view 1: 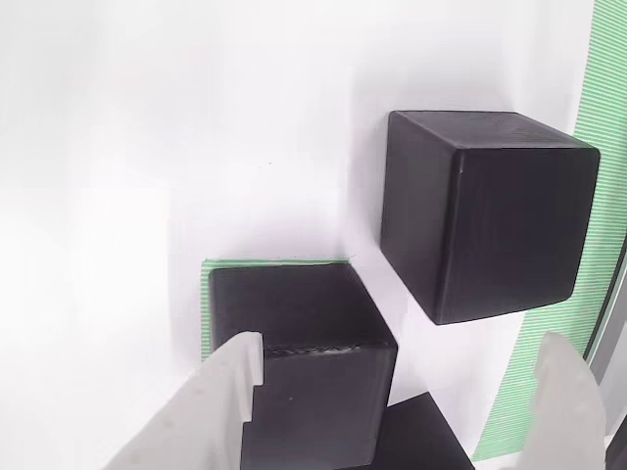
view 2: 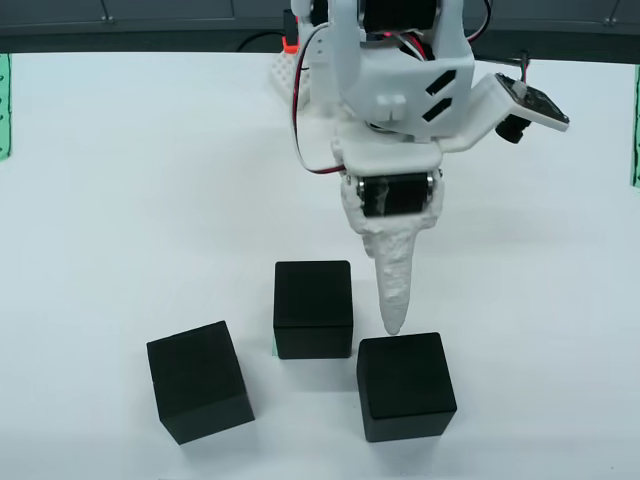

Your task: Stack 3 Blocks on the chosen place.

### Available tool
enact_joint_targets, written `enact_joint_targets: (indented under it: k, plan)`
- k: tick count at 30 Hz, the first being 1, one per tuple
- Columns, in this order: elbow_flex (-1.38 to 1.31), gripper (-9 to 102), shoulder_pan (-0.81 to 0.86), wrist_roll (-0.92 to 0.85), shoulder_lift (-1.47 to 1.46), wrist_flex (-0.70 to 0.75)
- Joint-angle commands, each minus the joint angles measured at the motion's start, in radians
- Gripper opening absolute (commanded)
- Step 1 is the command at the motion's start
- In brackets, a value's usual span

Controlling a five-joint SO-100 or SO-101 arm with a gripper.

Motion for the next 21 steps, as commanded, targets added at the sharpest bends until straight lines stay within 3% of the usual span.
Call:
enact_joint_targets:
  k: [1, 10, 21]
  plan:
    - [-0.192, 34, -0.032, 0.044, -0.080, 0.044]
    - [-0.433, 34, -0.038, 0.074, -0.290, 0.067]
    - [-0.540, 34, -0.015, 0.081, -0.407, 0.067]
